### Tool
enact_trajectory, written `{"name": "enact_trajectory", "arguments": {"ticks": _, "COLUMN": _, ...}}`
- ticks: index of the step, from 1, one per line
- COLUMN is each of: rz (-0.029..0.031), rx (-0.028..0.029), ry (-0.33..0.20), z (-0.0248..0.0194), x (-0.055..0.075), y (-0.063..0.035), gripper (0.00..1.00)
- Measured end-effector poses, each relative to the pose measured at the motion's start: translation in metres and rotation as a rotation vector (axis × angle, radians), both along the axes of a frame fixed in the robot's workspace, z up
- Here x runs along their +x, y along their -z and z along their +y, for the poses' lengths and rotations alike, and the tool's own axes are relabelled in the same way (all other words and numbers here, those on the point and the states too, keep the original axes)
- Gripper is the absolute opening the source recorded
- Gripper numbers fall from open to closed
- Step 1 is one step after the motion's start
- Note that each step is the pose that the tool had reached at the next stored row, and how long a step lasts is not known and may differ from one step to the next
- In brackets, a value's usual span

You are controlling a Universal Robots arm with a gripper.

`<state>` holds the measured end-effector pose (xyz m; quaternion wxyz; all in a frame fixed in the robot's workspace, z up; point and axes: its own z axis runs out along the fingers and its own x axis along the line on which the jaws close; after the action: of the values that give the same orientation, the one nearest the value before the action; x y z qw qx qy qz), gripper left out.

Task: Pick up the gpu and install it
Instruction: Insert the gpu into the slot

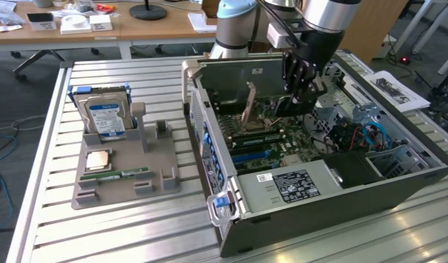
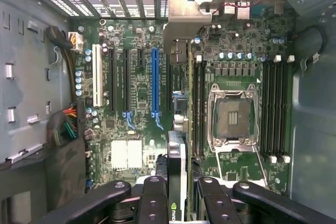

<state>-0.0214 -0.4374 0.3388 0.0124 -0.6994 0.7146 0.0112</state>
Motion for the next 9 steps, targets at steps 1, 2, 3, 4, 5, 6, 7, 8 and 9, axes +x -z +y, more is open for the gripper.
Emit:
{"name": "enact_trajectory", "arguments": {"ticks": 1, "rz": -0.0002, "rx": 0.0000, "ry": 0.000, "z": 0.0000, "x": -0.0004, "y": 0.0012, "gripper": 0.27}}
{"name": "enact_trajectory", "arguments": {"ticks": 2, "rz": -0.0003, "rx": -0.0001, "ry": 0.000, "z": 0.0000, "x": -0.0004, "y": 0.0016, "gripper": 0.27}}
{"name": "enact_trajectory", "arguments": {"ticks": 3, "rz": -0.0002, "rx": -0.0003, "ry": 0.000, "z": 0.0000, "x": -0.0004, "y": 0.0017, "gripper": 0.27}}
{"name": "enact_trajectory", "arguments": {"ticks": 4, "rz": -0.0002, "rx": -0.0004, "ry": 0.000, "z": 0.0000, "x": -0.0004, "y": 0.0018, "gripper": 0.27}}
{"name": "enact_trajectory", "arguments": {"ticks": 5, "rz": -0.0003, "rx": -0.0001, "ry": 0.000, "z": 0.0000, "x": -0.0006, "y": 0.0022, "gripper": 0.27}}
{"name": "enact_trajectory", "arguments": {"ticks": 6, "rz": -0.0004, "rx": 0.0003, "ry": 0.000, "z": 0.0000, "x": -0.0009, "y": 0.0029, "gripper": 0.27}}
{"name": "enact_trajectory", "arguments": {"ticks": 7, "rz": -0.0005, "rx": 0.0002, "ry": 0.000, "z": 0.0000, "x": -0.0014, "y": 0.0038, "gripper": 0.27}}
{"name": "enact_trajectory", "arguments": {"ticks": 8, "rz": -0.0005, "rx": 0.0000, "ry": 0.000, "z": 0.0000, "x": -0.0024, "y": 0.0043, "gripper": 0.27}}
{"name": "enact_trajectory", "arguments": {"ticks": 9, "rz": -0.0005, "rx": 0.0001, "ry": 0.000, "z": 0.0000, "x": -0.0034, "y": 0.0049, "gripper": 0.27}}
